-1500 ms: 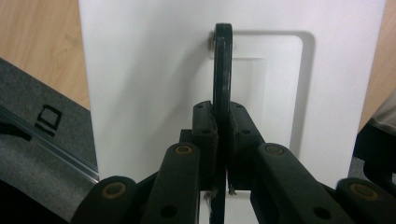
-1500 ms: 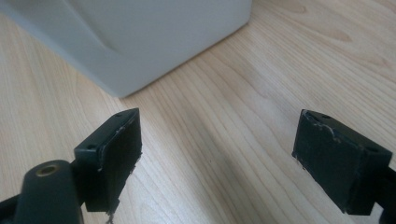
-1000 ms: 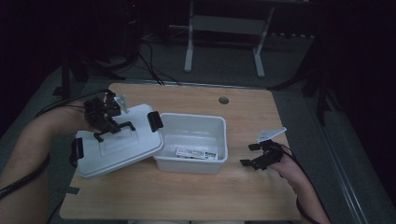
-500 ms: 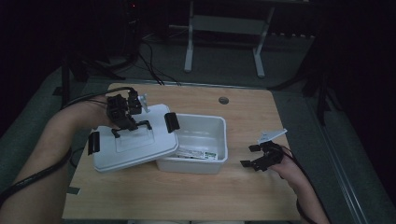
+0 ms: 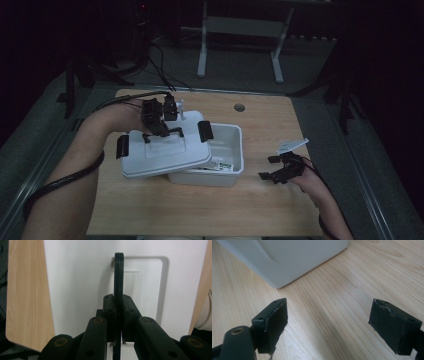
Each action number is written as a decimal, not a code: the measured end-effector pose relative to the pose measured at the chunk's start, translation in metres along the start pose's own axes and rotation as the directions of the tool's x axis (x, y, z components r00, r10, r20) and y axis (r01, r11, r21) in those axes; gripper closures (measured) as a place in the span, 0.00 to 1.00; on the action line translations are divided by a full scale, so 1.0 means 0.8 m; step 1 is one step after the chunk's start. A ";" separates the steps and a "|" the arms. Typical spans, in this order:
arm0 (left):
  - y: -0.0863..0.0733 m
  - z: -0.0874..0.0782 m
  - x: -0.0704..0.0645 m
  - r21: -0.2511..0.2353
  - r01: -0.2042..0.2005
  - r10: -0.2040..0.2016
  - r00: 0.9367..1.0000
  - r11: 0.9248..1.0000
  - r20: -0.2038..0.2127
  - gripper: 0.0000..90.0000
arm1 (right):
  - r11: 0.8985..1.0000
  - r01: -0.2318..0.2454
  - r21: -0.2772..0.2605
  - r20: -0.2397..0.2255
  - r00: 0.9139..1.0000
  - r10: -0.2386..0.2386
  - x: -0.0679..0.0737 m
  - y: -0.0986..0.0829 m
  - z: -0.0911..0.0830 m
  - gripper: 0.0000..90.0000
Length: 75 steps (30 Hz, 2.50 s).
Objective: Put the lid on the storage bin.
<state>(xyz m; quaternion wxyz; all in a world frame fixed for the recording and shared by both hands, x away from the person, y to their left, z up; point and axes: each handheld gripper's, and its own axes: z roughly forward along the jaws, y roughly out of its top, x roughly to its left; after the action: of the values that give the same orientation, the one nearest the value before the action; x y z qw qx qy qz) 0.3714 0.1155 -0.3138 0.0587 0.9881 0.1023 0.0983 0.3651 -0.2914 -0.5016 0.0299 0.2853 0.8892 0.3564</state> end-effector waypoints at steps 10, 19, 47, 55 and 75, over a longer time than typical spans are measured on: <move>0.046 0.008 -0.002 0.009 -0.080 0.079 0.997 0.997 0.009 0.93 | 1.000 -0.005 -0.010 -0.004 1.000 0.004 -0.001 -0.003 -0.002 0.17; 0.075 0.014 -0.003 -0.007 -0.136 0.136 0.991 0.991 0.010 0.93 | 1.000 -0.009 -0.010 -0.008 1.000 0.008 -0.001 -0.007 -0.004 0.17; 0.137 0.065 -0.001 -0.006 -0.218 0.218 0.974 0.976 0.060 0.93 | 1.000 -0.017 -0.011 -0.015 1.000 0.017 -0.008 -0.019 -0.008 0.17; 0.135 0.068 0.001 -0.013 -0.211 0.211 0.975 0.977 0.063 0.93 | 1.000 -0.017 -0.008 -0.018 1.000 0.017 -0.007 -0.018 -0.006 0.17; 0.097 0.069 0.014 -0.069 0.004 -0.001 0.999 0.998 0.035 0.29 | 1.000 -0.012 -0.006 -0.022 1.000 0.012 -0.004 -0.016 -0.003 0.17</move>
<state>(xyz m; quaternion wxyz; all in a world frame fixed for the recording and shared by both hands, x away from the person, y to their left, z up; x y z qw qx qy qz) 0.4081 0.0370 -0.3553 0.0945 0.9870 0.0991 0.0843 0.3613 -0.3018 -0.5087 0.0190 0.2865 0.8867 0.3622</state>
